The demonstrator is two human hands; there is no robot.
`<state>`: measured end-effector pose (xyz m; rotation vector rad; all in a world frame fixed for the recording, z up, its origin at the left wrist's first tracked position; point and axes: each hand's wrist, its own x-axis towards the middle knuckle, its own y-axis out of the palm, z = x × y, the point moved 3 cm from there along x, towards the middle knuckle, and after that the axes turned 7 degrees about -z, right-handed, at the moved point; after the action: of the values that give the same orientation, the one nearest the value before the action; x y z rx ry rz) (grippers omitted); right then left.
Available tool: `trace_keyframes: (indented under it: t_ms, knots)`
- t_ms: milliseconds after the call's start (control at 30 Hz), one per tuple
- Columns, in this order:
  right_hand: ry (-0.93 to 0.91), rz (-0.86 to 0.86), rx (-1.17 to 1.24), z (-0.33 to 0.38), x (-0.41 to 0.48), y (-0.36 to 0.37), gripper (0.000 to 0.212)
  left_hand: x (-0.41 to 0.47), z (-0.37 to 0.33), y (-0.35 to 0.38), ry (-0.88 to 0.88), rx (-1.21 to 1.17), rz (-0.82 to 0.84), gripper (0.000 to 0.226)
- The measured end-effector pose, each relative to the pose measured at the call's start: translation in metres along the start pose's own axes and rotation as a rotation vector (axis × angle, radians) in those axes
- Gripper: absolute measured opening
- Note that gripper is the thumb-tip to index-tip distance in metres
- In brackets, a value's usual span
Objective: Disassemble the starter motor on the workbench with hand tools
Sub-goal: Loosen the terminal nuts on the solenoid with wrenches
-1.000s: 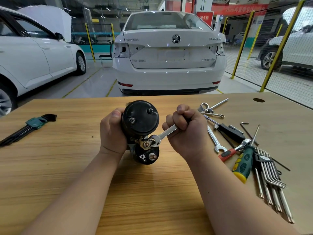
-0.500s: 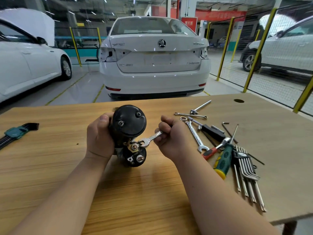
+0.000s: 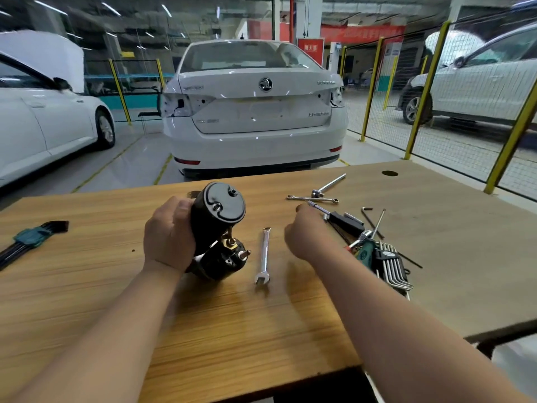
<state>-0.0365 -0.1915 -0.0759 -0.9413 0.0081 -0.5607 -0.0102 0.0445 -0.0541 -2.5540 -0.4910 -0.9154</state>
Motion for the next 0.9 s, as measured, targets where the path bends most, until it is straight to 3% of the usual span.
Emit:
trace_keyframes:
  t_ms: [133,267,333,433,633,733,800,900]
  knots:
    - [-0.013,-0.089,-0.408,-0.049,0.04,-0.024,0.045,0.001,0.002,0.003,-0.018,0.013,-0.02,0.05]
    - [0.111,0.039,-0.664,-0.087,0.059,-0.035,0.042,0.005,0.004,0.01,0.005,0.03,0.003,0.069]
    - [0.082,0.036,-0.696,-0.085,0.066,-0.033,0.04,0.006,0.004,0.012,0.016,0.009,0.009,0.068]
    - [-0.039,0.023,-0.696,-0.062,0.071,-0.017,0.035,0.007,0.007,0.014,-0.016,-0.045,0.003,0.05]
    - [-0.059,0.265,-0.812,-0.033,0.077,0.002,0.048,0.009,0.011,0.015,-0.046,-0.085,0.03,0.04]
    - [-0.071,0.377,-0.836,-0.027,0.078,0.004,0.043,0.009,0.01,0.014,-0.031,-0.075,0.041,0.046]
    - [-0.059,0.353,-0.843,-0.026,0.073,0.005,0.041,0.008,0.009,0.013,-0.032,-0.075,0.037,0.053]
    - [-0.059,0.28,-0.793,-0.019,0.065,0.005,0.051,0.006,0.009,0.01,0.003,-0.088,0.035,0.046]
